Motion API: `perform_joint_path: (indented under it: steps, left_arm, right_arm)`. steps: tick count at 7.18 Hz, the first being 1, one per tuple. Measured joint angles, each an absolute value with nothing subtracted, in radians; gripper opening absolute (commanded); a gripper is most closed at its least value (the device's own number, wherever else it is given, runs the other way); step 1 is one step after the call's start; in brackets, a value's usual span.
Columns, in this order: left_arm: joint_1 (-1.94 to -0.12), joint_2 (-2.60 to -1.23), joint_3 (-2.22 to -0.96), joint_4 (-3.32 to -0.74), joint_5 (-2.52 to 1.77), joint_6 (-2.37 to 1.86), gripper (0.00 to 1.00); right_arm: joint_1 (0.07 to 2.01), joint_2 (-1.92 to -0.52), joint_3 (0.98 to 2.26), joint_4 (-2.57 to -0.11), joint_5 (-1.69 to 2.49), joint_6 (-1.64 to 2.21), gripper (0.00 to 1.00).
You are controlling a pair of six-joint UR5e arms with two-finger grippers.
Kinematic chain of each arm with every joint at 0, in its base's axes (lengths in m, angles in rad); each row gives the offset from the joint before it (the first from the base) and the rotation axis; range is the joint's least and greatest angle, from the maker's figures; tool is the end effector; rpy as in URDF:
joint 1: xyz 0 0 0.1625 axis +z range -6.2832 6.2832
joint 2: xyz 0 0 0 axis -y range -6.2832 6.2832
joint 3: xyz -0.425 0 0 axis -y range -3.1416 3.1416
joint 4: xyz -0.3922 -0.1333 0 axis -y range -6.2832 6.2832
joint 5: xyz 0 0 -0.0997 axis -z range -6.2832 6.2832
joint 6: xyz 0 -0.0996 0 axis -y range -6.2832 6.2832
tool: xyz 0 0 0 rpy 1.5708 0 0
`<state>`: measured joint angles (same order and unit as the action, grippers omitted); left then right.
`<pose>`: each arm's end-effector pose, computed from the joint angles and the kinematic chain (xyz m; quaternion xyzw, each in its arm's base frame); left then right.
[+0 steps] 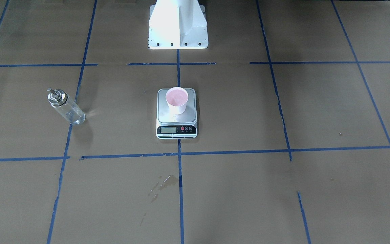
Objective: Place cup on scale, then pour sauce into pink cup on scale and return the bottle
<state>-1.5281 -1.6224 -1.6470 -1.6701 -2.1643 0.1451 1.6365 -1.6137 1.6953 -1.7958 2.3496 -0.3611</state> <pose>-0.0550 -0.5295 0.5949 0.1231 0.2846 0.1221 0.9428 0.0935 -0.4561 0.6396 0.0154 -0.3841 -0.1089 0.9167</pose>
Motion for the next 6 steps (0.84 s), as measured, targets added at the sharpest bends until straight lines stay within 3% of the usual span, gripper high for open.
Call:
perform_joint_path:
  steps: [6]
  left_arm:
    - [-1.558,-1.559,-1.616,-1.577,-2.331,0.274,1.0]
  right_arm:
    - [1.643,-1.612,1.675,-1.738,2.403,-0.269,1.0]
